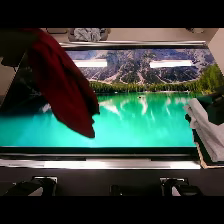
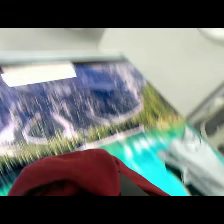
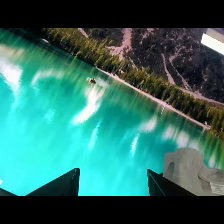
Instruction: Fold the shirts.
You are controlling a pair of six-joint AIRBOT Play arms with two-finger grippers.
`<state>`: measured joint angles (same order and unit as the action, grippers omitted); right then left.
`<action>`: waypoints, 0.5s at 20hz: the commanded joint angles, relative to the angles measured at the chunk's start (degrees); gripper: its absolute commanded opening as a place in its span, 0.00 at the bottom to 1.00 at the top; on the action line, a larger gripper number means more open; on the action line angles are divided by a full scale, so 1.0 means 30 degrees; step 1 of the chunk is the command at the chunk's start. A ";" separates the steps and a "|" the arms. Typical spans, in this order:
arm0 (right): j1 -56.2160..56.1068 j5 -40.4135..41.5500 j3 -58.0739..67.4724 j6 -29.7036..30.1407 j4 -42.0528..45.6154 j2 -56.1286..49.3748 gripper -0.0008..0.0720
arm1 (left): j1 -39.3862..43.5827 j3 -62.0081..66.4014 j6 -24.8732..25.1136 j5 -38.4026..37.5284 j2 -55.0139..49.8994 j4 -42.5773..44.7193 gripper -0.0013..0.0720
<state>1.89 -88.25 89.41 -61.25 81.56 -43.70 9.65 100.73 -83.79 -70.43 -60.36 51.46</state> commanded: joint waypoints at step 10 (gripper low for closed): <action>0.0000 -0.1479 -0.0007 0.0219 0.0350 -0.5603 0.69 | 0.4612 -1.4979 0.4962 0.3359 -0.5064 -0.7431 0.05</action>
<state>1.89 -93.56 89.38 -61.01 82.56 -55.77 19.51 60.16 -71.77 -61.89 -69.17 34.48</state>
